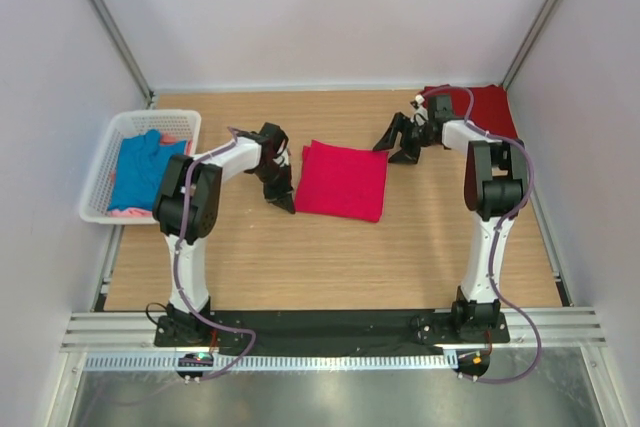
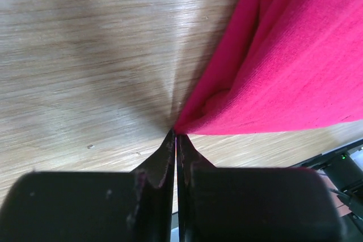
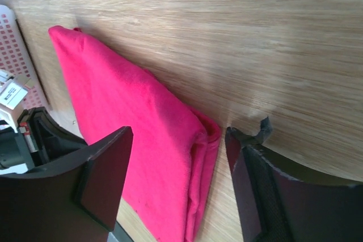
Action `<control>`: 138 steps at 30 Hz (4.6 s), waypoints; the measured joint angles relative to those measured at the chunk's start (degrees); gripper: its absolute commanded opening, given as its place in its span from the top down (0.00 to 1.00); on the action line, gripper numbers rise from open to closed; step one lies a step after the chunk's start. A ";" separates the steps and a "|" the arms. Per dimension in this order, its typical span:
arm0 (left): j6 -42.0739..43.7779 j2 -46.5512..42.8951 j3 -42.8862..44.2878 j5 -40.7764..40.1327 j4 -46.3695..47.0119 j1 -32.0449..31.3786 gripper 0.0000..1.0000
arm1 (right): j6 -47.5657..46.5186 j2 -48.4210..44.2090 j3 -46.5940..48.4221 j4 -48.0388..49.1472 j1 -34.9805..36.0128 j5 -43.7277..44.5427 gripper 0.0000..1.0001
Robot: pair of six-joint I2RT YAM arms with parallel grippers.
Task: Fold and stack the t-shirts
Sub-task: Fold the tshirt, then neatly place the folded tshirt to the corner
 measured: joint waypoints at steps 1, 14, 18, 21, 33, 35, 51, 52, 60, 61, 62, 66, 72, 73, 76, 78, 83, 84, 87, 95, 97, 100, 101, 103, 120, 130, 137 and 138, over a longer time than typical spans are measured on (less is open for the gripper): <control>-0.22 0.17 0.22 0.04 -0.28 0.09 1.00 | 0.07 -0.24 -0.70 0.83 0.07 -0.04 0.28; -0.85 0.35 0.70 -0.02 -2.01 0.26 0.98 | 0.55 -5.62 -7.67 3.91 2.29 7.13 0.29; -1.05 0.33 1.42 -0.50 -3.63 0.55 0.97 | 0.74 -5.60 -7.67 3.98 2.45 7.17 0.29; -1.40 -0.44 1.95 -2.67 -4.98 0.81 0.87 | 0.72 -5.31 -7.45 3.91 2.45 6.91 0.30; -2.32 -7.54 2.91 -6.97 -8.07 2.97 0.81 | 0.59 -3.30 -5.99 5.57 5.11 4.96 0.45; -2.32 -7.58 2.91 -7.13 -8.22 3.08 0.81 | 0.37 -3.17 -6.10 5.38 5.31 5.05 0.49; -2.40 -8.61 2.19 -3.32 -6.29 3.26 0.82 | -8.55 -3.34 2.43 -9.44 6.19 13.25 0.99; -2.40 -8.61 1.99 -2.60 -6.03 3.26 0.82 | -10.03 -3.34 4.57 -11.30 6.25 14.88 0.99; -1.92 -8.61 0.96 0.37 -5.22 3.26 0.81 | -21.24 -2.84 23.43 -24.55 4.61 26.56 0.99; -1.92 -8.63 0.66 0.66 -5.09 3.26 0.81 | -22.47 -2.43 25.68 -25.99 3.98 27.76 0.99; -1.95 -8.63 0.31 0.90 -4.85 3.26 0.81 | -23.67 -1.95 27.65 -27.04 3.37 28.89 0.99; -2.16 -8.72 -0.94 1.68 -4.28 3.26 0.81 | -27.85 0.24 33.27 -30.71 0.76 32.28 0.99; -2.16 -8.72 -0.92 3.76 -3.82 3.30 0.80 | -33.83 4.35 41.22 -35.41 -2.01 38.23 0.99; -2.16 -8.72 -0.81 4.15 -3.80 3.30 0.79 | -34.95 4.55 41.92 -35.93 -2.23 39.32 0.99; -1.75 -8.41 0.48 4.35 -4.31 3.08 0.78 | -38.47 5.57 45.53 -37.48 -2.58 41.35 0.99; -1.70 -8.24 1.75 4.70 -4.28 2.89 0.78 | -40.52 5.73 46.88 -36.96 -3.15 41.62 0.99; -2.19 -6.69 3.65 6.34 -3.52 2.47 0.78 | -45.00 6.05 47.93 -33.57 -5.29 40.61 0.99; -2.43 -6.05 3.91 6.54 -3.45 2.34 0.78 | -45.59 6.58 48.74 -32.98 -6.05 40.09 0.99; -2.84 -4.00 4.70 6.69 -3.39 2.03 0.77 | -46.62 9.57 52.83 -31.19 -8.57 38.16 0.99; -5.70 -0.09 10.78 6.40 -3.61 0.85 0.77 | -48.26 15.78 56.59 -23.06 -13.73 32.92 0.99; -6.40 0.63 12.44 6.03 -3.76 0.44 0.76 | -48.35 18.01 57.83 -20.33 -14.56 31.98 0.99; -7.30 1.40 14.58 5.27 -4.46 -0.35 0.76 | -47.78 20.92 58.69 -16.39 -15.76 29.83 0.99; -7.45 1.64 15.28 5.01 -4.79 -0.61 0.76 | -47.50 21.51 58.69 -15.43 -16.06 28.96 0.99; -7.98 2.03 16.48 4.63 -5.44 -1.03 0.76 | -46.64 22.14 58.69 -14.23 -16.59 27.61 0.99; -8.17 5.66 18.45 5.55 -5.86 -2.08 0.75 | -42.71 13.20 52.48 -11.96 -14.91 24.02 0.99; -6.14 5.64 15.72 6.25 -5.05 -2.08 0.73 | -43.65 10.67 57.09 -16.04 -13.62 28.26 0.99; -5.81 5.64 15.34 6.32 -4.81 -2.08 0.72 | -44.00 20.00 62.75 -7.82 -16.46 31.19 0.98; -5.81 5.64 15.34 6.25 -4.81 -2.08 0.72 | -43.82 21.73 62.84 -6.12 -17.07 31.39 0.91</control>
